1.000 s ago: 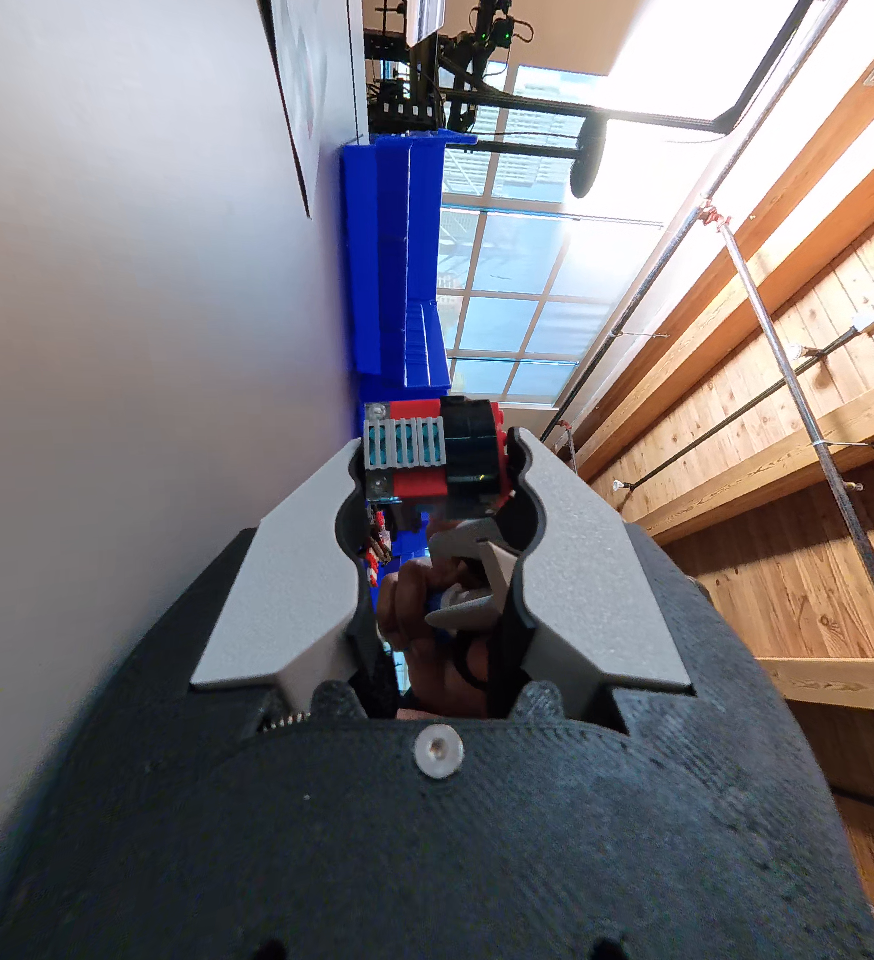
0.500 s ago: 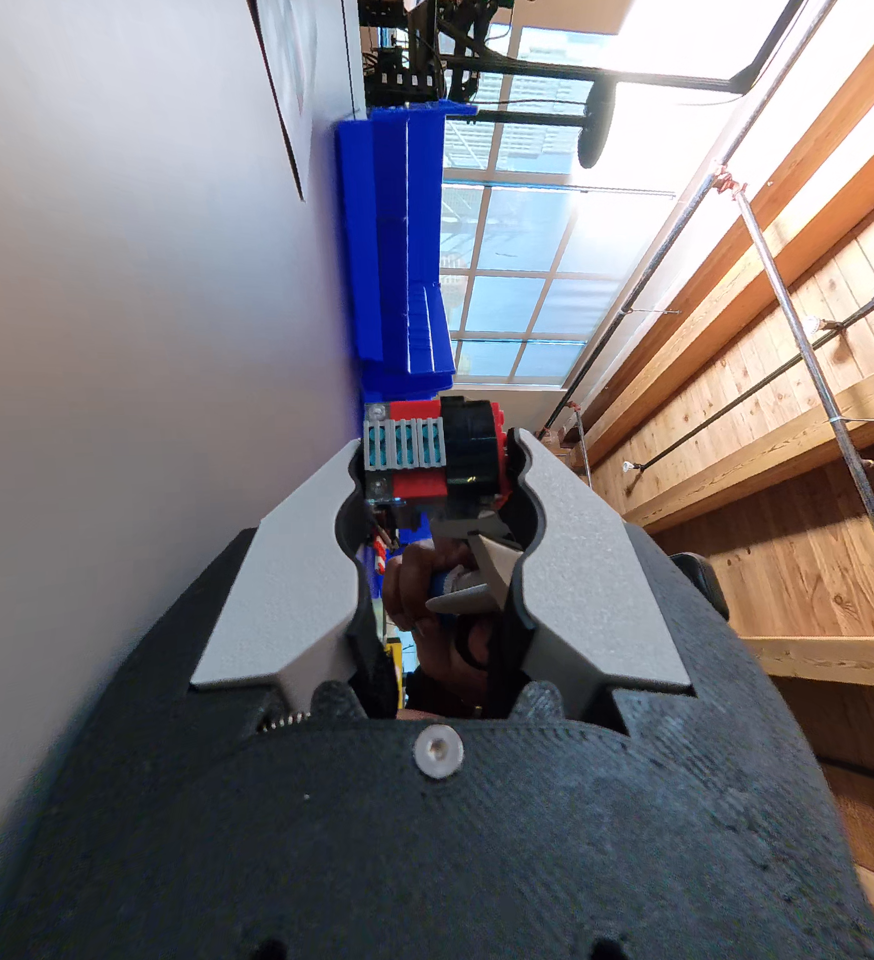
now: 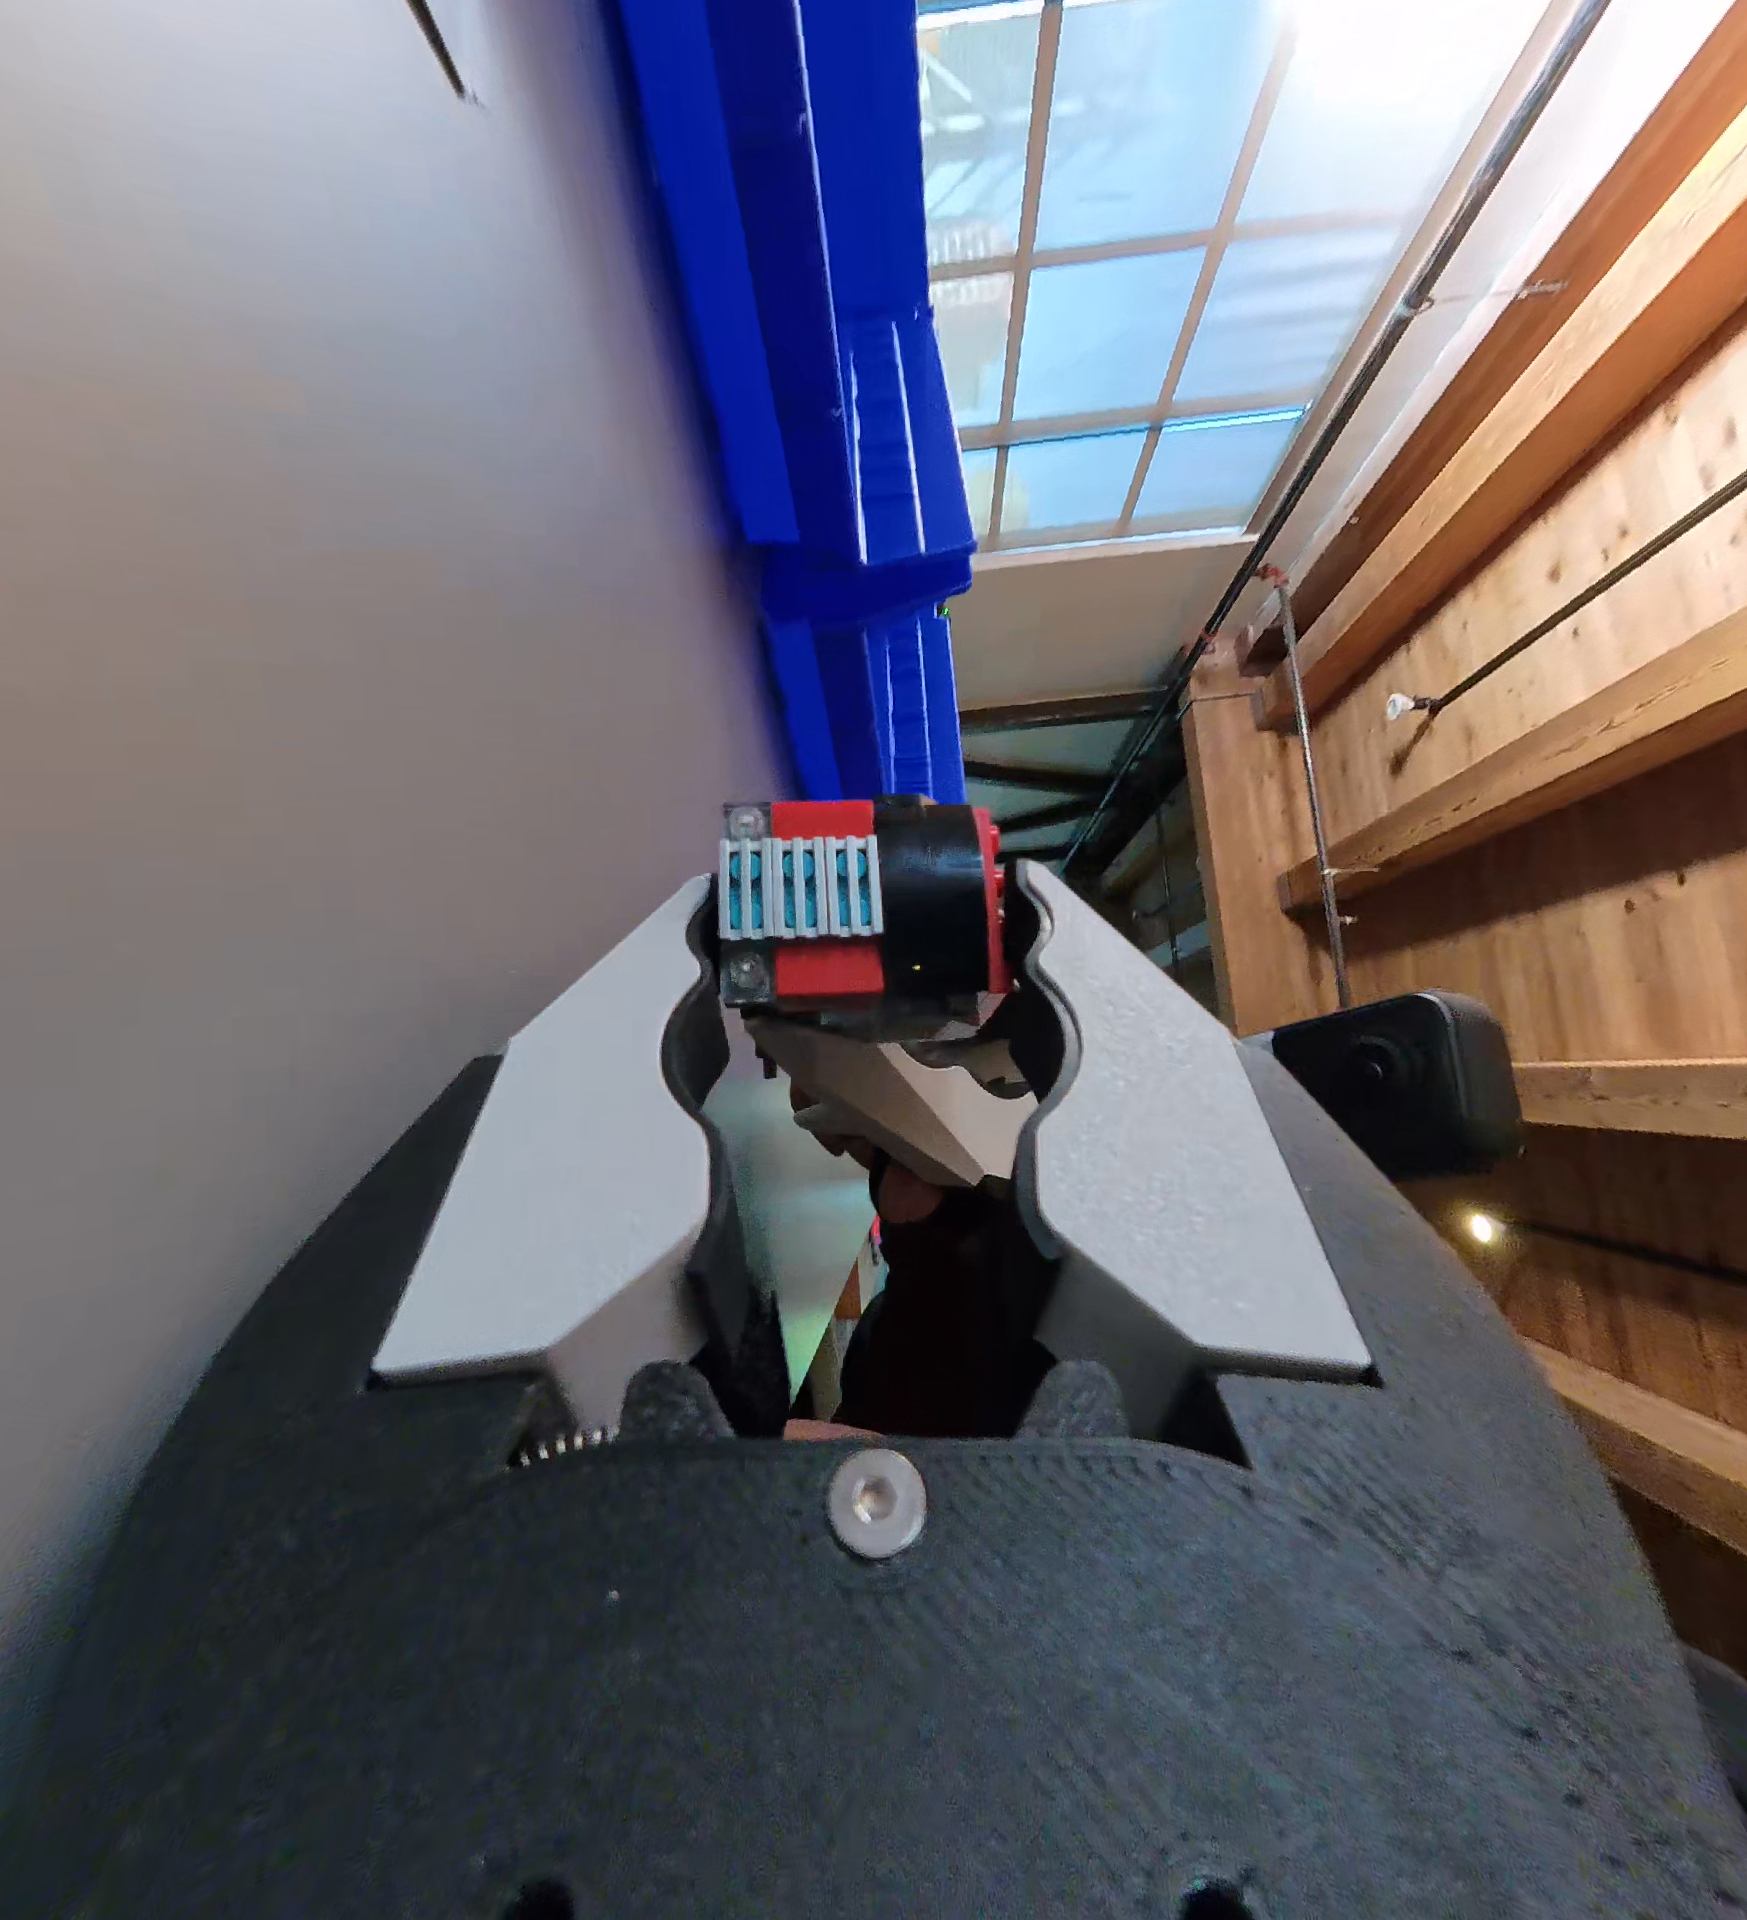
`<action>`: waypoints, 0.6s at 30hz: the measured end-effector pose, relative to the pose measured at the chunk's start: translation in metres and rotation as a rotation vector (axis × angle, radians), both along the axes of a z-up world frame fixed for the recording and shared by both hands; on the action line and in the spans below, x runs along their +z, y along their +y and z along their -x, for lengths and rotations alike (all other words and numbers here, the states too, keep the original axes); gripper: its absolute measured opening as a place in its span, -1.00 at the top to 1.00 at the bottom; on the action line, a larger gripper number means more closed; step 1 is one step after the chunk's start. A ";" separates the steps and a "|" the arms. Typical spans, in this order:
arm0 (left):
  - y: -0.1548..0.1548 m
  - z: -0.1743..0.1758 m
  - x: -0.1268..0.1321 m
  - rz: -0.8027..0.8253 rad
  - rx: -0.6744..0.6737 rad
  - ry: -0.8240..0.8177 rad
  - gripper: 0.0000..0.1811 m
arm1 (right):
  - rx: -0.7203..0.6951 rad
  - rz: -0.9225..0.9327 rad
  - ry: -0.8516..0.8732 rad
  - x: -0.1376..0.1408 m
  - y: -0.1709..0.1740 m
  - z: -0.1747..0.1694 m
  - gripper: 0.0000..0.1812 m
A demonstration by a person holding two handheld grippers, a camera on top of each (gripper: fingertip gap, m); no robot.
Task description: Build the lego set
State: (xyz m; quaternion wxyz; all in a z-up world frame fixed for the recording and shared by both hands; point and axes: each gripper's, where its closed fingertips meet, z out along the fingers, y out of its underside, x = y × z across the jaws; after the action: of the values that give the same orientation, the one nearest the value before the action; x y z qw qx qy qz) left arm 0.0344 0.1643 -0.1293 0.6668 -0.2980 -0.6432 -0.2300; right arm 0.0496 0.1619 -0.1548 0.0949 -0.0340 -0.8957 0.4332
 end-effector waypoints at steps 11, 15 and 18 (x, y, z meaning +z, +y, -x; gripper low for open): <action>0.027 0.032 0.008 0.142 -0.077 0.104 0.09 | -0.272 0.059 -0.043 -0.009 0.069 0.043 0.82; 0.007 0.042 0.016 0.227 -0.039 0.186 0.01 | -0.375 0.001 -0.031 -0.015 0.093 0.067 0.82; -0.018 0.045 0.024 0.339 -0.006 0.286 -0.01 | -0.408 -0.045 -0.025 -0.020 0.102 0.079 0.82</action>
State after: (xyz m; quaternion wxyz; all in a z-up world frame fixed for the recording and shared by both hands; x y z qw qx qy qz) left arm -0.0111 0.1462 -0.1054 0.6908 -0.4374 -0.5708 -0.0758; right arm -0.0291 0.2636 -0.1748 0.1701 -0.2181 -0.8808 0.3843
